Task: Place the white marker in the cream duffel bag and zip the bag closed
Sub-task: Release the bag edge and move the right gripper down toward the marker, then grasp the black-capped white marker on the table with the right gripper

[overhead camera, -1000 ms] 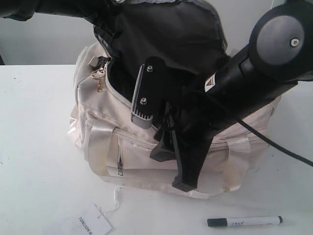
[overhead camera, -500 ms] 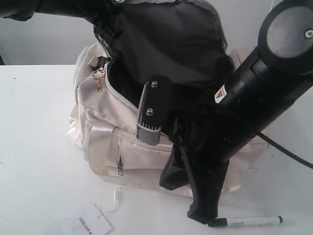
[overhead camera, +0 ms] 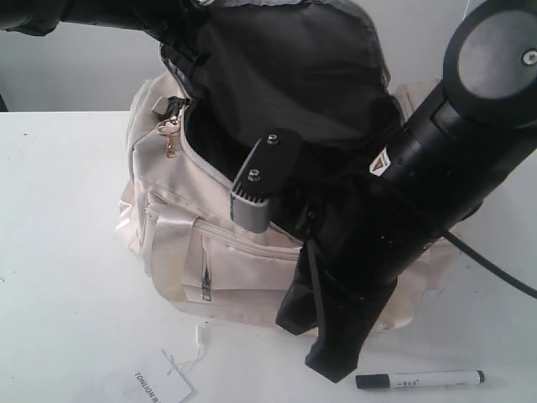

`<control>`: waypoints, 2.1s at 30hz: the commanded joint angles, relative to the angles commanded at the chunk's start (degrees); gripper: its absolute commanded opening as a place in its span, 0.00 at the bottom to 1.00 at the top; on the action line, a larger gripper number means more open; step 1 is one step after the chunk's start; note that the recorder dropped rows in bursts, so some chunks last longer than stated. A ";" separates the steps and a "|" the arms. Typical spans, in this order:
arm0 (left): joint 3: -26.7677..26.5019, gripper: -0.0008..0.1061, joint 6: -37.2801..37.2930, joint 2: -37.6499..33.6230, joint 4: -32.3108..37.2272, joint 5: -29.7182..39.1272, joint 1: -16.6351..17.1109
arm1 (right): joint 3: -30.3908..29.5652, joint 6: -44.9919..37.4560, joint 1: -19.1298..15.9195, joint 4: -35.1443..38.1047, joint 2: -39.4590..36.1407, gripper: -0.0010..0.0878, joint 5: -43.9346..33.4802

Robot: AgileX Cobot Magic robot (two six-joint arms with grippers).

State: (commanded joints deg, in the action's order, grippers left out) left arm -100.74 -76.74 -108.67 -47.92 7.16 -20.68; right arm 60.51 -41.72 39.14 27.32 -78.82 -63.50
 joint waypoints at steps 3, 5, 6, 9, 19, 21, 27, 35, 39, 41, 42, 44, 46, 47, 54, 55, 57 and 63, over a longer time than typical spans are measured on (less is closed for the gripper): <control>0.00 0.01 0.00 0.00 0.00 0.00 0.00 | 0.00 0.68 0.00 0.00 0.00 0.01 -2.16; 0.00 0.01 0.00 0.00 0.00 0.00 0.00 | 0.00 1.12 0.00 -0.12 0.00 0.01 -2.74; 0.00 0.01 0.00 0.00 0.00 0.00 0.00 | 0.00 1.12 0.00 -0.12 0.00 0.01 -2.97; 0.00 0.01 0.00 0.00 0.00 0.00 0.00 | 0.00 2.00 0.00 -0.48 0.00 0.01 -3.51; 0.00 0.01 0.00 0.00 0.00 0.00 0.00 | -6.63 6.48 0.00 -10.83 1.26 0.01 -4.31; 0.00 0.01 0.00 0.00 0.00 0.00 0.00 | -8.72 6.60 0.00 -11.69 2.19 0.01 -3.37; 0.00 0.01 0.00 0.00 0.00 0.00 0.00 | -12.96 9.79 0.00 -15.00 5.76 0.01 -1.04; 0.00 0.01 0.00 0.00 0.00 0.00 0.00 | -16.68 20.39 -0.49 -22.85 10.24 0.01 1.24; 0.00 0.01 0.00 0.00 0.00 0.00 0.00 | -18.46 25.08 -0.49 -26.45 12.16 0.01 2.17; 0.00 0.01 0.00 0.00 0.00 0.00 0.00 | -19.27 26.78 -0.49 -28.54 13.12 0.01 3.08; 0.00 0.01 0.00 0.00 0.00 0.00 0.00 | -19.76 26.91 -0.49 -29.24 13.49 0.01 3.62; 0.00 0.01 0.00 0.00 0.00 0.00 0.00 | -20.71 26.79 -0.49 -30.50 13.97 0.01 4.97; 0.00 0.01 0.00 0.00 0.00 0.00 0.00 | -22.75 26.52 -0.49 -33.58 14.07 0.01 8.04; 0.00 0.01 0.00 0.00 0.00 -0.12 0.00 | -24.17 25.79 -0.49 -34.57 14.07 0.01 9.81; 0.00 0.01 0.00 0.00 0.00 -0.12 0.00 | -25.04 22.22 -0.49 -35.34 14.07 0.01 17.16; 0.00 0.01 0.00 0.00 0.00 -0.12 0.00 | -25.27 20.64 -0.49 -35.75 14.07 0.01 18.12; 0.00 0.01 0.00 0.00 0.00 -0.12 0.00 | -26.24 11.32 -0.49 -36.62 14.07 0.01 19.28; 0.00 0.01 0.00 0.00 0.00 -0.12 0.00 | -29.79 3.93 -0.49 -39.64 13.97 0.01 21.15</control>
State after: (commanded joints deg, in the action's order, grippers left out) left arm -100.74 -76.74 -108.67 -47.92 7.03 -20.68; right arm 30.72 -37.79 38.65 -12.32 -64.85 -42.35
